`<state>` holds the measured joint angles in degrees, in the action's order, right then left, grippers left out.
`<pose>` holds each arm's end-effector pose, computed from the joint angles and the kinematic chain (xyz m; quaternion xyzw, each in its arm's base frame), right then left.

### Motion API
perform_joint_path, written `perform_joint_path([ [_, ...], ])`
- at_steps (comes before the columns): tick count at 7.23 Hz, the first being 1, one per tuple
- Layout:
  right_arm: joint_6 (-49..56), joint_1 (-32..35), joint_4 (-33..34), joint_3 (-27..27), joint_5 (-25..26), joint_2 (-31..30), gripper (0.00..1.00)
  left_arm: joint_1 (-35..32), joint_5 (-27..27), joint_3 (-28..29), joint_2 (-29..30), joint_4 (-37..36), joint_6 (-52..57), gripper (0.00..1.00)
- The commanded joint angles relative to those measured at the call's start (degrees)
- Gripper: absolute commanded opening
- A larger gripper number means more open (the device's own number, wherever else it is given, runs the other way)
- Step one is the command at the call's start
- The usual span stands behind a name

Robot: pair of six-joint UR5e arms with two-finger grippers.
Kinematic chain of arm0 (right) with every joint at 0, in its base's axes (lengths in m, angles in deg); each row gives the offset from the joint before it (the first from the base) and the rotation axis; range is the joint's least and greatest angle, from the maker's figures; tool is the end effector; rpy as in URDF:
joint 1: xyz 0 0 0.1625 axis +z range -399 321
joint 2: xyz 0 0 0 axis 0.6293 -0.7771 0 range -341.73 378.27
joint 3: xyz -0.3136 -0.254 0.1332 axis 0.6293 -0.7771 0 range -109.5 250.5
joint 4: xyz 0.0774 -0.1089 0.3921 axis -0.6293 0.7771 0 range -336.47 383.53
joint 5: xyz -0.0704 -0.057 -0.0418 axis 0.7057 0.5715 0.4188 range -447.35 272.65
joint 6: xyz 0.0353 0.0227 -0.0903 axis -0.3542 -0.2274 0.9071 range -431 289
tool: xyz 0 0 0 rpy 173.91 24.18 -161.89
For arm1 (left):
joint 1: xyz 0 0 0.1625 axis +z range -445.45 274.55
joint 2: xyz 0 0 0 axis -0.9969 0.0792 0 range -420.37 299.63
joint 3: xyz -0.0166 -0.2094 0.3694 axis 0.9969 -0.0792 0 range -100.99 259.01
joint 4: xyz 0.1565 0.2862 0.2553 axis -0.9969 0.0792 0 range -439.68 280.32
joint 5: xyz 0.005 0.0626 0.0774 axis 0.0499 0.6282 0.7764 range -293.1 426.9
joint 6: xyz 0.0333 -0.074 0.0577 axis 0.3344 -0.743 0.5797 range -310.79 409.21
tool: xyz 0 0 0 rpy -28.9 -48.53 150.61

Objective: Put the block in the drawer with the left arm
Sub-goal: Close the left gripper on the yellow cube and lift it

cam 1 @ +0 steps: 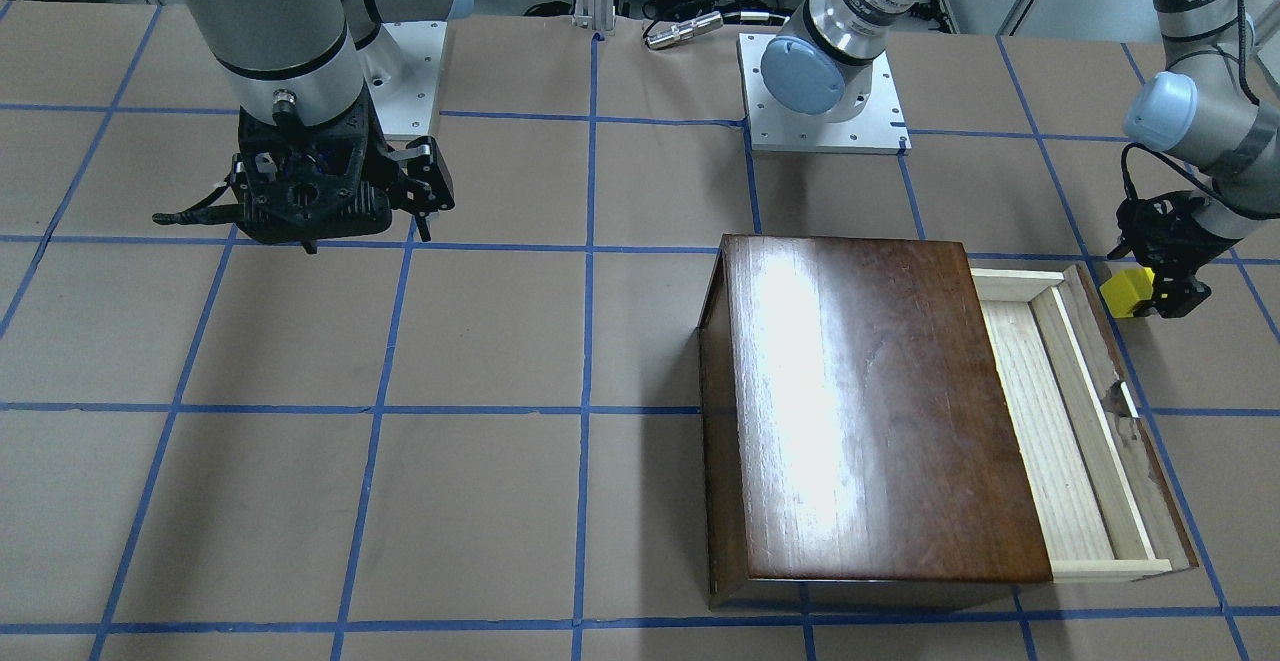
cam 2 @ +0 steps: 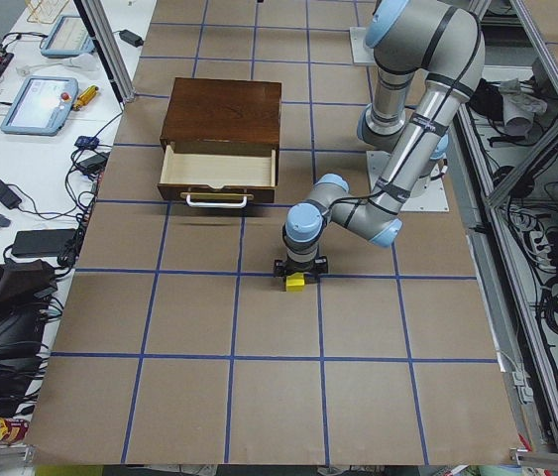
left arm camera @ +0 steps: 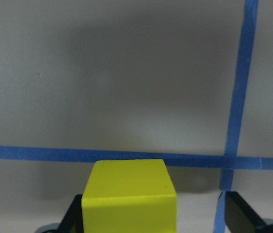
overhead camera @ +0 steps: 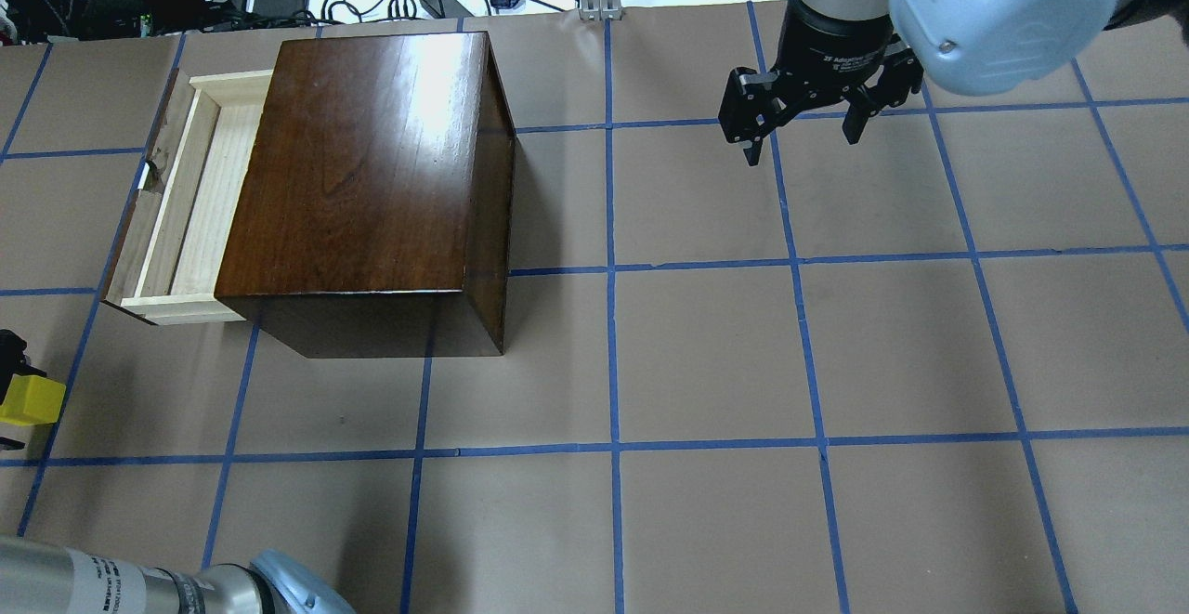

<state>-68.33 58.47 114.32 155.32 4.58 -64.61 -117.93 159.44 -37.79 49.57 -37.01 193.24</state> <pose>0.1994 -0.5208 0.4694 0.0885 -0.9959 -0.0093 0.0173 0.3647 -0.3850 0.1779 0.6849 0.7283 0.0227 0.0009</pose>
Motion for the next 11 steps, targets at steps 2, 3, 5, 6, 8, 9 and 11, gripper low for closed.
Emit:
perform_joint_path([
  [2,0.0,0.0,0.0,0.0,0.0,0.0,1.00,0.0,-1.0,0.2,1.8,-1.5,0.5,1.00],
  [3,0.1,0.0,0.0,0.0,0.0,0.0,1.00,0.0,-1.0,0.4,2.1,-1.5,0.5,1.00],
  [5,0.1,0.0,0.0,0.0,0.0,0.0,1.00,0.0,-1.1,0.6,2.1,-1.5,0.3,0.94],
  [6,0.1,0.0,0.0,0.0,0.0,0.0,1.00,0.0,-1.1,0.6,2.1,-1.5,0.4,0.69],
  [8,0.1,0.0,0.0,0.0,0.0,0.0,1.00,0.0,-1.0,0.6,1.9,-1.9,-0.2,0.00],
  [9,0.0,0.0,0.0,0.0,0.0,0.0,1.00,0.0,-1.1,0.6,1.9,-1.9,0.0,0.00],
  [11,0.0,0.0,0.0,0.0,0.0,0.0,1.00,0.0,-1.1,0.6,2.0,-1.9,0.0,0.00],
])
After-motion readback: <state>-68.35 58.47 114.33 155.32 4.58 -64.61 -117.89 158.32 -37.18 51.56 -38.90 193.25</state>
